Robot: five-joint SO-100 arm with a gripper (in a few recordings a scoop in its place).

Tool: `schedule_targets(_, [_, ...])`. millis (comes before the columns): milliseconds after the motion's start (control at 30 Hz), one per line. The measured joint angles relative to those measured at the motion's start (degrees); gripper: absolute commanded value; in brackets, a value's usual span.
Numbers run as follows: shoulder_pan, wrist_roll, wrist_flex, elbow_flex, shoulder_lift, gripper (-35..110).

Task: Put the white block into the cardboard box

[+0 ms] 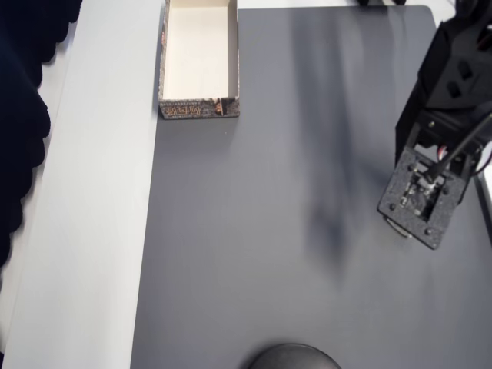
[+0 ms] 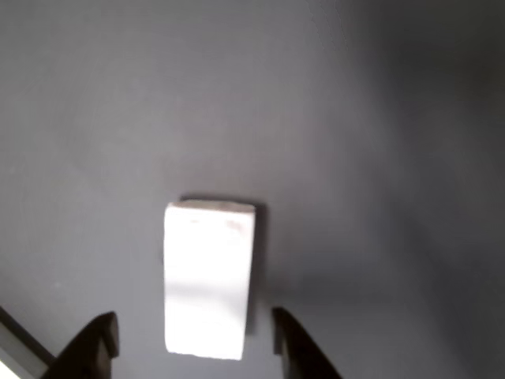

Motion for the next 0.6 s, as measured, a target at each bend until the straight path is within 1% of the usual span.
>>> schedule_targets(600, [0.0,0.7,0.0,-2.46,-4.31,28])
